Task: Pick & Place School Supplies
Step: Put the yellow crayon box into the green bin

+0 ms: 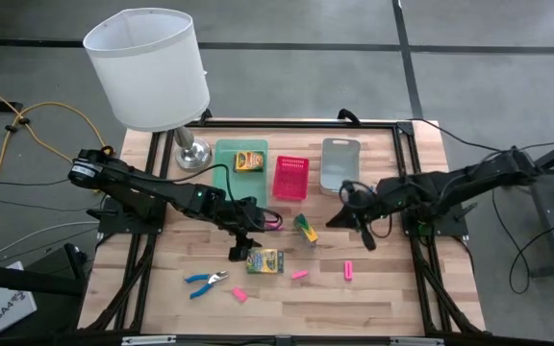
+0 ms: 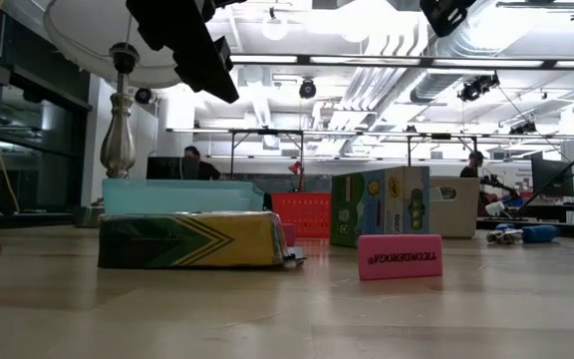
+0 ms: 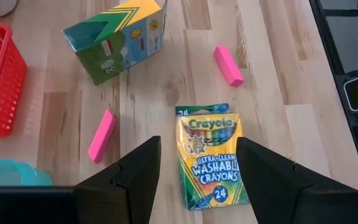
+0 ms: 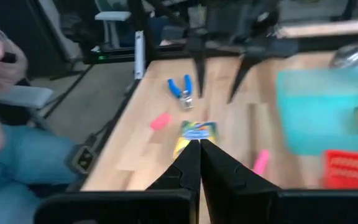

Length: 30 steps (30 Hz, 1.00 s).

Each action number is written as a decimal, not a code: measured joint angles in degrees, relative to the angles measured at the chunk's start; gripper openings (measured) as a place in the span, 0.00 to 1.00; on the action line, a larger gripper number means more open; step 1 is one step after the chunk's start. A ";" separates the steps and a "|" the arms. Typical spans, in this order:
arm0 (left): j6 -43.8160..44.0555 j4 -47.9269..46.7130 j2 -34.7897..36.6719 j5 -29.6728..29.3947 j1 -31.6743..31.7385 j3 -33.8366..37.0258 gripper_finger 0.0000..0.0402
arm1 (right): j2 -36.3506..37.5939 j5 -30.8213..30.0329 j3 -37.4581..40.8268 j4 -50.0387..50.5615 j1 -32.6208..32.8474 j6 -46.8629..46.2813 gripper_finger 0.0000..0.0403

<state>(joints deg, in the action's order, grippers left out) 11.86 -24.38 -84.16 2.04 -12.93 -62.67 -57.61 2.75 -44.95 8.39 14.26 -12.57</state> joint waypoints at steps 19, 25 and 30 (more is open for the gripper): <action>-4.76 -2.94 6.32 0.42 -6.31 0.04 0.51 | -13.13 -3.54 -0.02 -12.28 5.24 -10.42 0.00; -3.09 -6.18 7.76 -5.94 -9.85 0.04 0.51 | -13.40 -6.10 -0.02 -12.16 5.24 -15.84 0.00; -0.95 -8.44 7.78 -10.13 -12.32 0.04 0.51 | -15.37 -7.38 -0.04 -13.00 5.77 -20.58 0.00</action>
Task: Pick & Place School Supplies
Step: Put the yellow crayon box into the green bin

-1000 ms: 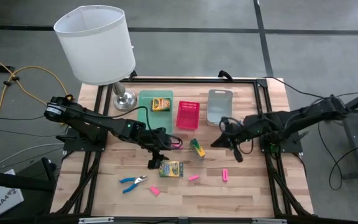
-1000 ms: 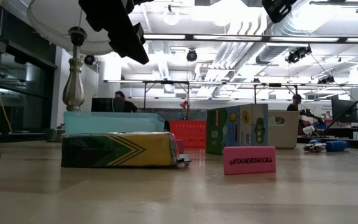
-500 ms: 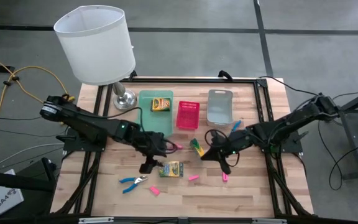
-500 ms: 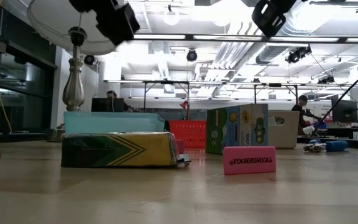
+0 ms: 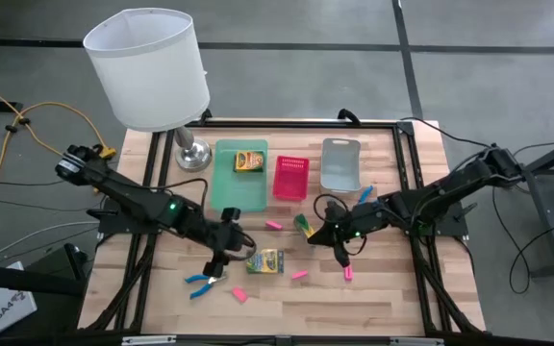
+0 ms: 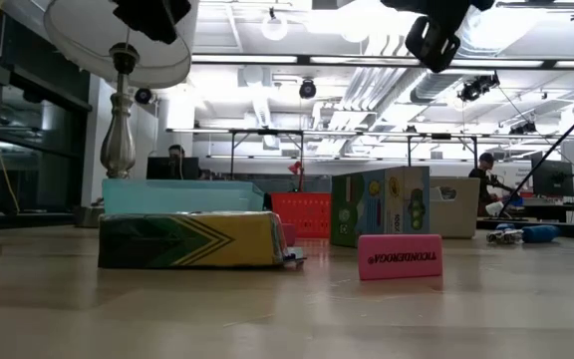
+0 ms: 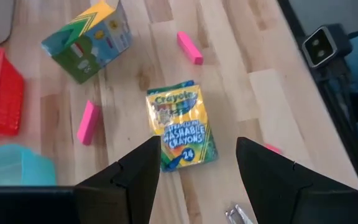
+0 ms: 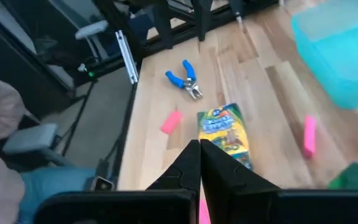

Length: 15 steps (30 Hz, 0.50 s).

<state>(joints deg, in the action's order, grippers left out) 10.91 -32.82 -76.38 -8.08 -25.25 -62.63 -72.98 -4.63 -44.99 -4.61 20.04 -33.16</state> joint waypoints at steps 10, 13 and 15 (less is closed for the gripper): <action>0.73 -0.98 0.00 -10.97 -5.54 0.00 0.51 | -8.00 4.31 -0.04 -9.74 0.23 -15.84 0.00; 1.52 -1.98 0.00 -13.41 -6.76 0.00 0.51 | -8.98 4.59 -0.04 -12.06 0.90 -19.90 0.00; 2.62 -3.01 0.00 -14.69 -7.34 0.02 0.51 | -8.98 4.15 -0.04 -12.85 1.58 -21.71 0.00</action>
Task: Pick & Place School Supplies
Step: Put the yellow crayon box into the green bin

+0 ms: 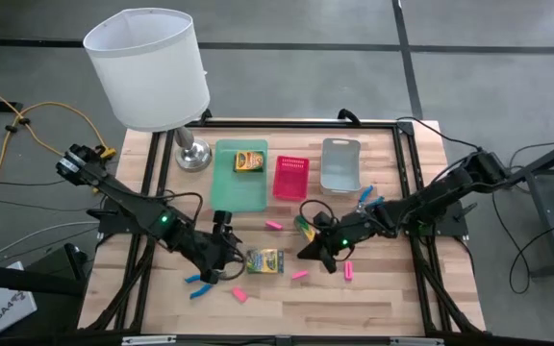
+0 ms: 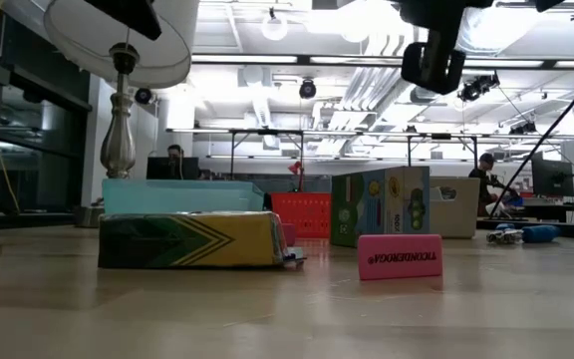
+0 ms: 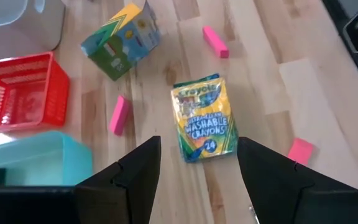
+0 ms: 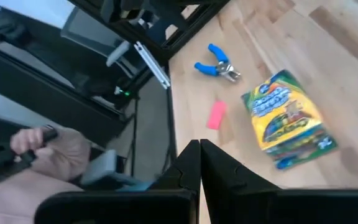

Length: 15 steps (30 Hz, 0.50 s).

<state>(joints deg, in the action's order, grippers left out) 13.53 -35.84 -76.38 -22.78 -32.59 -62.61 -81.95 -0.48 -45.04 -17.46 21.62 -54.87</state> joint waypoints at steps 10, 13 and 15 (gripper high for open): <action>1.40 -1.20 0.00 -2.90 -0.97 0.96 0.51 | -1.06 -9.06 -7.62 5.84 5.93 -1.90 0.00; 1.88 -1.50 0.00 -2.92 -0.97 0.96 0.51 | -2.82 -13.13 -10.73 10.30 7.95 -5.65 0.00; 1.94 -1.53 0.00 -2.91 -0.97 0.96 0.51 | -4.86 -14.51 -12.67 10.45 8.75 -8.90 0.00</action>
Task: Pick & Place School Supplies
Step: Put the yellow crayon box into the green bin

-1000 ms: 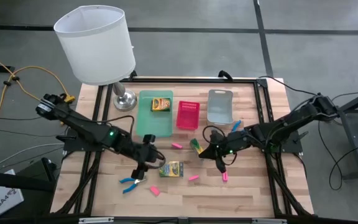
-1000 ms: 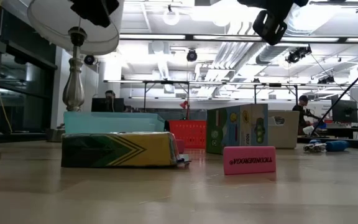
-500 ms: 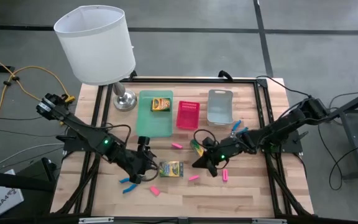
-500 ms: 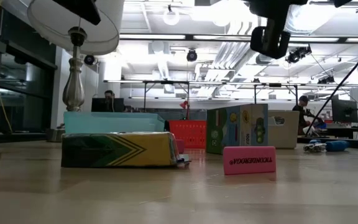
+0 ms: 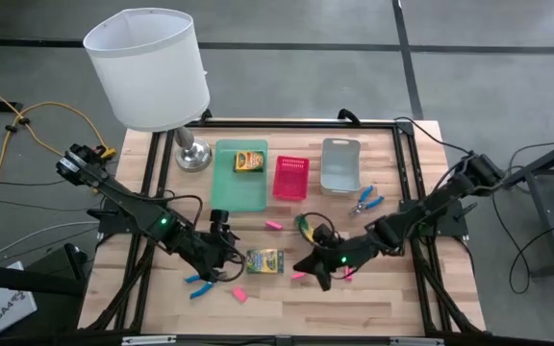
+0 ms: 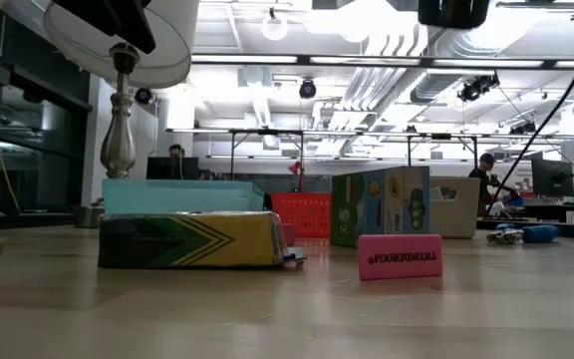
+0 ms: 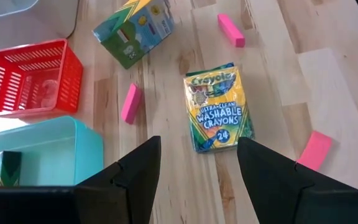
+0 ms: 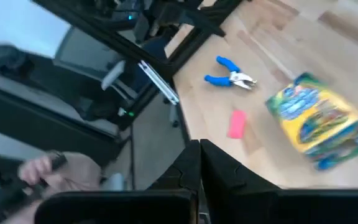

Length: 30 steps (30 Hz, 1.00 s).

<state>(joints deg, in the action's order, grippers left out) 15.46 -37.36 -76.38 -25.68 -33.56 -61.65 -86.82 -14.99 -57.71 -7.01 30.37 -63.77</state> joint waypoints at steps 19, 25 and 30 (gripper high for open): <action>-0.61 -2.62 0.00 -2.74 0.00 0.00 0.51 | -10.20 -1.14 -6.83 9.52 -0.93 -14.02 0.00; -0.59 -2.60 0.00 -2.72 0.00 0.00 0.51 | -10.20 -2.19 -6.82 13.67 -0.92 -16.21 0.00; -0.59 -2.60 0.00 -2.70 0.00 0.00 0.51 | -10.96 -4.47 -6.84 12.68 -0.35 -18.08 0.00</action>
<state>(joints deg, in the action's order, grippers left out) 14.87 -39.97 -76.38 -28.38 -33.56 -61.65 -97.77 -19.47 -64.55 5.67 30.02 -81.85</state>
